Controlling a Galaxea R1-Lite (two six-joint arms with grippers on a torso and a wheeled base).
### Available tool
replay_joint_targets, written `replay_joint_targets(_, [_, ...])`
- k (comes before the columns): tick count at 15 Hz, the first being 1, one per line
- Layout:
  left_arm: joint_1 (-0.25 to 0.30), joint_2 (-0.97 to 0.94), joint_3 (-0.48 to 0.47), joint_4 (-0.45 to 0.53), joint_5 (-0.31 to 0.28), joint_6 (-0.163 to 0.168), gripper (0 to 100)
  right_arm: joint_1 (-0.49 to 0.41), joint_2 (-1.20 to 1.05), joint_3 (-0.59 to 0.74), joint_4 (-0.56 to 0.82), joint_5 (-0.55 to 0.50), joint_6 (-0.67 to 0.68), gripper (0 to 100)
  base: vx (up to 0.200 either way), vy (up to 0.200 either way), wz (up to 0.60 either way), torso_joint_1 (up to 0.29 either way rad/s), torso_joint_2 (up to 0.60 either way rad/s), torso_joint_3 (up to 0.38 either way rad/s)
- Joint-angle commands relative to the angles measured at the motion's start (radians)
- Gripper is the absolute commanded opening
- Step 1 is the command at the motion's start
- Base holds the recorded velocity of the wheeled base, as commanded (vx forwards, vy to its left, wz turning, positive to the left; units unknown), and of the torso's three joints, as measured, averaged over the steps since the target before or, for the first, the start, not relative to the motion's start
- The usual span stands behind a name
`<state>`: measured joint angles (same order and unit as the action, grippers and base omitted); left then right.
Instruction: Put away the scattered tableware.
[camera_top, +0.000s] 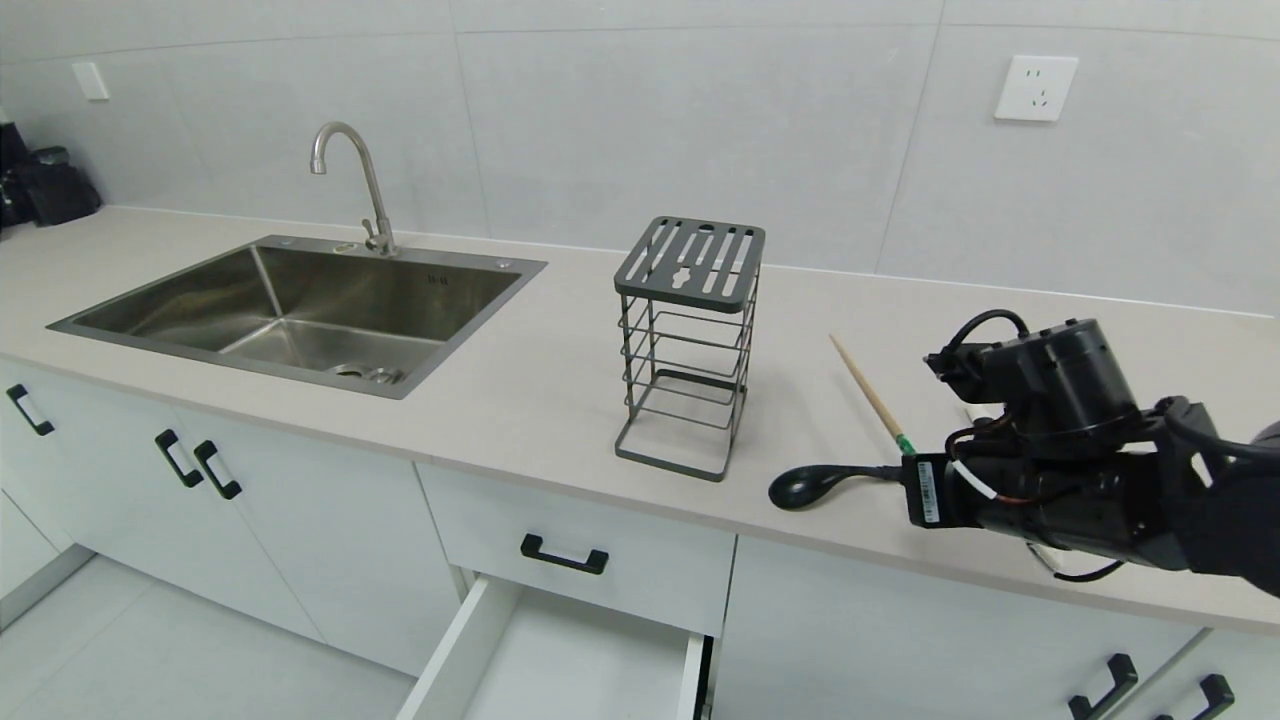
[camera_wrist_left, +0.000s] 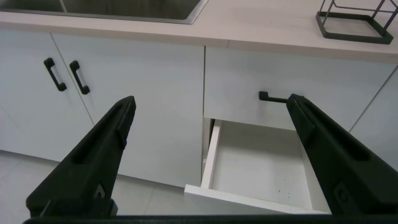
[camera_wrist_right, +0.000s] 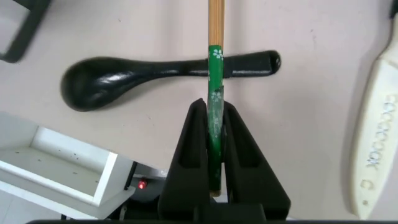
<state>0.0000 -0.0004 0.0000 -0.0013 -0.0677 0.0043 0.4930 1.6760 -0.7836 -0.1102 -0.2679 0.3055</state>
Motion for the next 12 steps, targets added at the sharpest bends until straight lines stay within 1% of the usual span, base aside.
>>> replay_joint_targets(1, [0.0, 0.0, 0.0, 0.0, 0.0, 0.0, 100, -0.001, -0.108, 0.021, 0.0, 0.001, -0.029, 0, 0.0, 0.0, 0.0, 0.0, 0.0, 0.0])
replay_joint_targets(2, [0.0, 0.0, 0.0, 0.0, 0.0, 0.0, 100, -0.001, -0.142, 0.032, -0.017, 0.007, -0.045, 0, 0.0, 0.0, 0.0, 0.0, 0.0, 0.0])
replay_joint_targets(3, [0.0, 0.0, 0.0, 0.0, 0.0, 0.0, 100, -0.001, -0.167, 0.046, -0.072, 0.018, -0.057, 0, 0.0, 0.0, 0.0, 0.0, 0.0, 0.0])
replay_joint_targets(5, [0.0, 0.0, 0.0, 0.0, 0.0, 0.0, 100, -0.008, -0.232, 0.106, -0.221, 0.116, -0.126, 0, 0.0, 0.0, 0.0, 0.0, 0.0, 0.0])
replay_joint_targets(6, [0.0, 0.0, 0.0, 0.0, 0.0, 0.0, 100, -0.016, -0.249, 0.121, -0.246, 0.145, -0.143, 0, 0.0, 0.0, 0.0, 0.0, 0.0, 0.0])
replay_joint_targets(7, [0.0, 0.0, 0.0, 0.0, 0.0, 0.0, 100, -0.039, -0.283, 0.147, -0.275, 0.207, -0.16, 0, 0.0, 0.0, 0.0, 0.0, 0.0, 0.0])
replay_joint_targets(9, [0.0, 0.0, 0.0, 0.0, 0.0, 0.0, 100, -0.126, -0.332, 0.199, -0.329, 0.427, -0.252, 0, 0.0, 0.0, 0.0, 0.0, 0.0, 0.0])
replay_joint_targets(12, [0.0, 0.0, 0.0, 0.0, 0.0, 0.0, 100, -0.188, -0.337, 0.264, -0.401, 0.63, -0.364, 0, 0.0, 0.0, 0.0, 0.0, 0.0, 0.0])
